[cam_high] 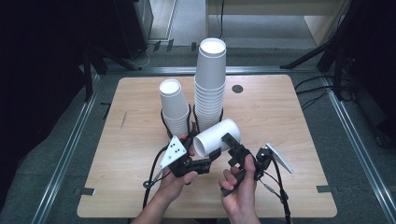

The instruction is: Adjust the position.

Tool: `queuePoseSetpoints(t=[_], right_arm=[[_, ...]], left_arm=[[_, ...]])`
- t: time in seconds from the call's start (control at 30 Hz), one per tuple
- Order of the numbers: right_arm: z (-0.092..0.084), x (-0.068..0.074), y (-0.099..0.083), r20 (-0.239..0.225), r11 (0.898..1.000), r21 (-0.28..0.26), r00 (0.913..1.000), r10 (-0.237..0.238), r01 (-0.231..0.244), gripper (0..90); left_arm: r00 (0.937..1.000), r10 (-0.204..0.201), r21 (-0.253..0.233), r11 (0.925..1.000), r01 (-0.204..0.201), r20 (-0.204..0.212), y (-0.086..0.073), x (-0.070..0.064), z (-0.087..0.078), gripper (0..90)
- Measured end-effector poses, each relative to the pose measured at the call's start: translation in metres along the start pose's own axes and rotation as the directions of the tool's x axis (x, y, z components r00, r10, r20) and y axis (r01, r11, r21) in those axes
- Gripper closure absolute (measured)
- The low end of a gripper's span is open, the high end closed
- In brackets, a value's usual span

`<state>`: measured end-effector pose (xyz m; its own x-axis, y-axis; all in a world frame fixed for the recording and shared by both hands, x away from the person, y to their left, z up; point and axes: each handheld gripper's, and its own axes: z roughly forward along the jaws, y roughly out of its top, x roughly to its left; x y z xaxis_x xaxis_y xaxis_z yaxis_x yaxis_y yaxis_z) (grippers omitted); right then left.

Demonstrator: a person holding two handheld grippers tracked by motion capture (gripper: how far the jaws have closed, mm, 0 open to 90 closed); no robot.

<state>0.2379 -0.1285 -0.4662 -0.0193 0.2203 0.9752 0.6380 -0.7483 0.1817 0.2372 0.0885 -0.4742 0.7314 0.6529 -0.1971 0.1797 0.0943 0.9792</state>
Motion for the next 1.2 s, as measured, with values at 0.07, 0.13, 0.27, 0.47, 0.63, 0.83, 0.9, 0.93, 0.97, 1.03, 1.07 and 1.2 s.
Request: queuePoseSetpoints(t=[0.07, 0.13, 0.27, 0.47, 0.63, 0.83, 0.9, 0.93, 0.97, 1.03, 1.07, 1.2], right_arm=[[0.002, 0.000, 0.001, -0.013, 0.999, 0.007, 0.9991, 0.039, -0.039, 0.0], [0.005, 0.000, 0.000, -0.016, 0.998, 0.008, 0.9982, 0.058, -0.058, 0.0], [0.009, -0.002, -0.001, -0.022, 0.997, 0.008, 0.9963, 0.083, -0.083, 0.0], [0.015, -0.005, 0.001, -0.065, 0.995, 0.010, 0.9931, 0.098, -0.097, 0.6], [0.014, -0.008, 0.002, -0.081, 0.995, 0.001, 0.9914, 0.103, -0.103, 8.5], [0.013, -0.009, 0.000, -0.091, 0.998, -0.022, 0.9939, 0.063, -0.065, 12.3], [0.012, -0.008, 0.000, -0.088, 0.998, -0.046, 0.9956, 0.031, -0.036, 12.6], [0.012, -0.008, 0.001, -0.084, 0.998, -0.058, 0.9964, 0.010, -0.015, 12.7], [0.011, -0.007, 0.003, -0.077, 0.997, -0.071, 0.9970, -0.001, -0.005, 12.8], [0.009, -0.005, 0.006, -0.066, 0.995, -0.096, 0.9971, -0.039, 0.033, 12.9], [0.009, -0.004, 0.008, -0.050, 0.992, -0.113, 0.9966, -0.065, 0.059, 12.9], [0.007, -0.003, 0.016, -0.002, 0.971, -0.176, 0.9866, -0.163, 0.160, 13.0]], left_arm=[[1.0000, -0.001, -0.002, 1.0000, 0.001, 0.001, 0.000, -0.001, 0.000, 23.3], [1.0000, 0.001, 0.001, 1.0000, -0.001, 0.004, 0.000, -0.002, 0.000, 23.3], [0.9998, 0.002, 0.009, 1.0000, -0.002, 0.020, -0.002, -0.005, 0.002, 23.3], [0.9989, 0.001, 0.024, 0.9997, -0.003, 0.046, -0.004, -0.009, 0.004, 23.3], [0.9985, -0.004, 0.034, 0.9994, 0.002, 0.055, -0.005, -0.007, 0.004, 22.9], [0.9964, -0.056, 0.080, 0.9956, 0.050, 0.064, -0.003, -0.004, 0.003, 20.7], [0.9954, -0.071, 0.089, 0.9939, 0.065, 0.064, -0.002, -0.002, 0.002, 16.8], [0.9943, -0.083, 0.092, 0.9928, 0.076, 0.068, -0.002, -0.001, 0.002, 12.7], [0.9938, -0.087, 0.092, 0.9925, 0.081, 0.069, -0.002, 0.001, 0.002, 10.1], [0.9929, -0.094, 0.091, 0.9920, 0.088, 0.073, -0.001, 0.004, -0.001, 7.0], [0.9929, -0.096, 0.093, 0.9916, 0.089, 0.070, 0.000, 0.006, -0.001, 4.5], [0.9938, -0.102, 0.095, 0.9908, 0.097, 0.045, 0.001, 0.012, -0.005, 0.9]])
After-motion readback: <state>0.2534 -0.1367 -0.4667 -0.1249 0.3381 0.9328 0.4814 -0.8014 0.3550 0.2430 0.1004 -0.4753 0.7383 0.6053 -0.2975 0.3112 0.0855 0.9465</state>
